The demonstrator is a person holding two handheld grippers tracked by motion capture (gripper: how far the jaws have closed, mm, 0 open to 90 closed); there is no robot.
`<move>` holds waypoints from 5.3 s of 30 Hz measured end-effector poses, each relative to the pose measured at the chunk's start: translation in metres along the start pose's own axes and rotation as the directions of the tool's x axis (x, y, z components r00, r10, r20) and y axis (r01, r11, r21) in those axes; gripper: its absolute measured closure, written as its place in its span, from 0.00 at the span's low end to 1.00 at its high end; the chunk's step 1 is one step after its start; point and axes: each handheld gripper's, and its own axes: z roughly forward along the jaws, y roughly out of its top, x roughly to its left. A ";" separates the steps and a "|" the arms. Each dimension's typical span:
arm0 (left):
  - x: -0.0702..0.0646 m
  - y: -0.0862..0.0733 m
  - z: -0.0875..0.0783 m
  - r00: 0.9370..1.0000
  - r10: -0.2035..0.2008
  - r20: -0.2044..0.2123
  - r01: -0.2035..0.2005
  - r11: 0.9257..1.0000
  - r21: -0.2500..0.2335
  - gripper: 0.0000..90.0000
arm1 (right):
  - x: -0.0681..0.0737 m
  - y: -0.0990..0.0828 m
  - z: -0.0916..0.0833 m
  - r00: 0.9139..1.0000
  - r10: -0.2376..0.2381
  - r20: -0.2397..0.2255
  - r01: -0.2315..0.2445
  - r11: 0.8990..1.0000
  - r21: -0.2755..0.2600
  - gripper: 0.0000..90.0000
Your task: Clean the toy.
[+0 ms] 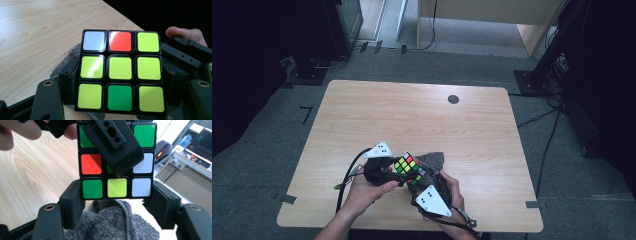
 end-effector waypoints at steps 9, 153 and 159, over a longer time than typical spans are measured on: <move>-0.003 -0.001 -0.002 0.999 0.039 -0.017 -0.038 0.999 0.002 0.38 | -0.002 -0.001 0.000 1.000 -0.018 -0.011 0.018 1.000 0.004 0.38; -0.003 -0.072 -0.005 0.894 0.413 -0.174 -0.445 0.868 -0.220 0.38 | -0.046 -0.009 -0.008 0.794 0.569 -0.217 -0.563 0.821 0.093 0.83; 0.001 -0.072 -0.003 0.886 0.416 -0.205 -0.453 0.872 -0.188 0.38 | -0.059 -0.017 -0.007 0.783 0.603 -0.154 -0.591 0.798 0.122 0.83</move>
